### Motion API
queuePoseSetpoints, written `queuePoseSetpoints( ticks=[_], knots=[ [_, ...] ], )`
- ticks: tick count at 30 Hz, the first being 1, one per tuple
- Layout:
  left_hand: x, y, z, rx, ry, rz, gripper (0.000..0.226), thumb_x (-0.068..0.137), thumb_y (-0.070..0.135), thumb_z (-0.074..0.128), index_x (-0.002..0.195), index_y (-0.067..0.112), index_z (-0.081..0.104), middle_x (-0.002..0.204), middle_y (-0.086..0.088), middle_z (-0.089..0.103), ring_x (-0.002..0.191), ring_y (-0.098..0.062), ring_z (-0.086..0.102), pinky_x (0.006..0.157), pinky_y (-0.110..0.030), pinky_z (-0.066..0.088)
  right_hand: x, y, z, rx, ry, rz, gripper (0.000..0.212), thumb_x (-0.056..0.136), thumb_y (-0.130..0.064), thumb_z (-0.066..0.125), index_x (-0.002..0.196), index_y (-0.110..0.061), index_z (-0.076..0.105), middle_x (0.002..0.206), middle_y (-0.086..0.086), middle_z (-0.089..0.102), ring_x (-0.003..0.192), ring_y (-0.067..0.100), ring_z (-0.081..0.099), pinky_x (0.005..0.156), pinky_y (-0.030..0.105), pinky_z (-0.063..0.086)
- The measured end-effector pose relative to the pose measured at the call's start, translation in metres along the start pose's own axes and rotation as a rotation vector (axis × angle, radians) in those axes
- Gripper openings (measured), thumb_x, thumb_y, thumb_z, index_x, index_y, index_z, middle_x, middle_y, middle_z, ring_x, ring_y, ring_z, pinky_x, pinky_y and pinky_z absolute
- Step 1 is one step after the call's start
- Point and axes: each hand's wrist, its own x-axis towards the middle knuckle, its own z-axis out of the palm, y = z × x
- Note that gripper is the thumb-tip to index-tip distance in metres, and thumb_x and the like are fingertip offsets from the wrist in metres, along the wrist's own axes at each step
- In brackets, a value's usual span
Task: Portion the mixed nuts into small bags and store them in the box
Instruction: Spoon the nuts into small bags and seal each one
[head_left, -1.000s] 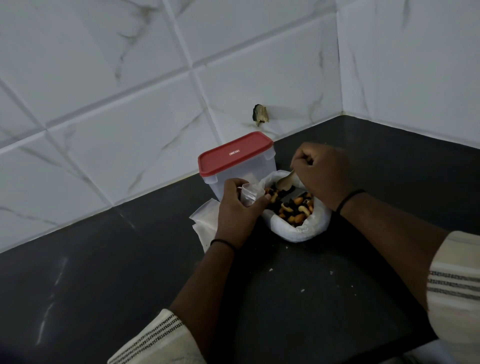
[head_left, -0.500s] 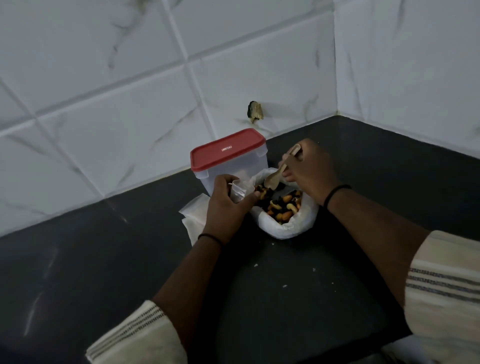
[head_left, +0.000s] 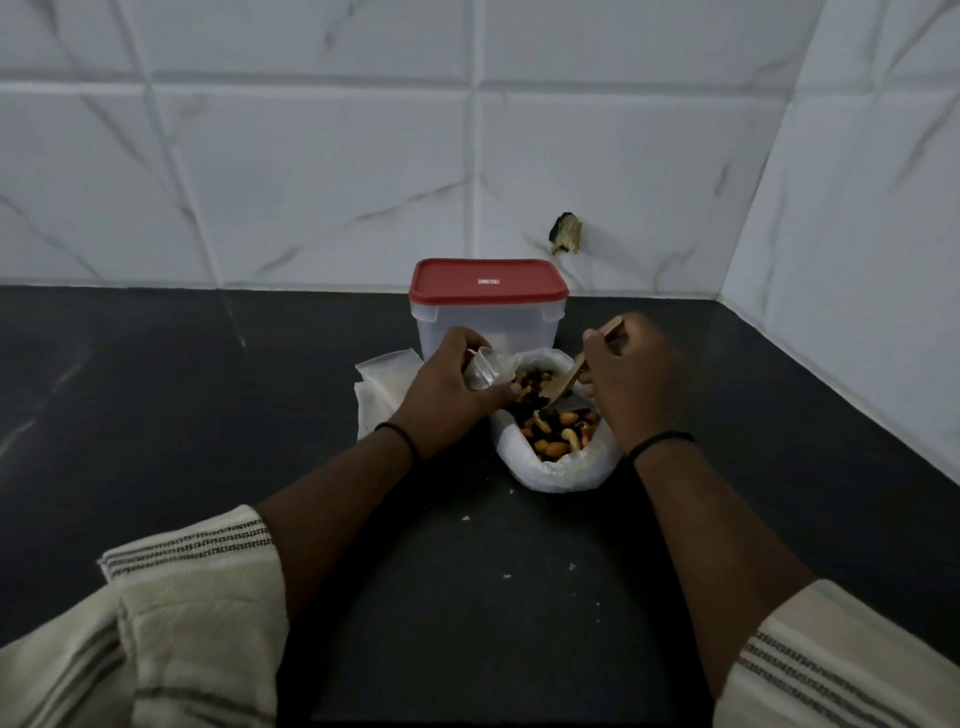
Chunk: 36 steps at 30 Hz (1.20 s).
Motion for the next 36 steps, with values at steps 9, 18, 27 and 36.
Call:
queuePoseSetpoints(
  ticks=[9, 18, 27, 36],
  knots=[
    [0.000, 0.000, -0.001, 0.006, -0.005, -0.008, 0.046, 0.081, 0.027, 0.077, 0.113, 0.013, 0.048, 0.082, 0.011, 0.050, 0.065, 0.014, 0.049, 0.056, -0.005, 0.038, 0.005, 0.001, -0.002, 0.450, -0.103, 0.430, 0.013, 0.096, -0.017, 0.061, 0.092, -0.005, 0.061, 0.084, 0.020, 0.072, 0.066, 0.027, 0.075, 0.058, 0.032, 0.059],
    [0.002, -0.003, 0.000, -0.001, -0.005, -0.015, 0.046, 0.080, 0.028, 0.077, 0.112, 0.014, 0.048, 0.081, 0.010, 0.050, 0.063, 0.013, 0.050, 0.055, -0.006, 0.038, 0.007, -0.005, -0.011, 0.766, -0.103, 0.584, 0.012, 0.097, -0.012, 0.059, 0.091, -0.002, 0.059, 0.079, 0.021, 0.070, 0.057, 0.022, 0.070, 0.051, 0.028, 0.056],
    [0.003, -0.007, 0.001, -0.018, -0.010, -0.015, 0.049, 0.079, 0.032, 0.078, 0.118, 0.022, 0.049, 0.093, 0.006, 0.058, 0.068, 0.010, 0.051, 0.059, -0.007, 0.039, -0.006, -0.037, -0.018, 0.729, -0.274, 0.235, 0.017, 0.097, -0.012, 0.061, 0.106, 0.004, 0.062, 0.096, 0.023, 0.072, 0.082, 0.032, 0.075, 0.067, 0.034, 0.062],
    [0.003, -0.006, 0.001, -0.055, -0.015, -0.023, 0.049, 0.080, 0.030, 0.078, 0.118, 0.022, 0.049, 0.101, 0.008, 0.061, 0.081, 0.008, 0.056, 0.066, -0.007, 0.043, -0.004, -0.037, -0.023, 0.843, -0.417, 0.152, 0.015, 0.095, -0.005, 0.061, 0.108, -0.001, 0.066, 0.105, 0.019, 0.073, 0.100, 0.031, 0.072, 0.086, 0.041, 0.060]
  ],
)
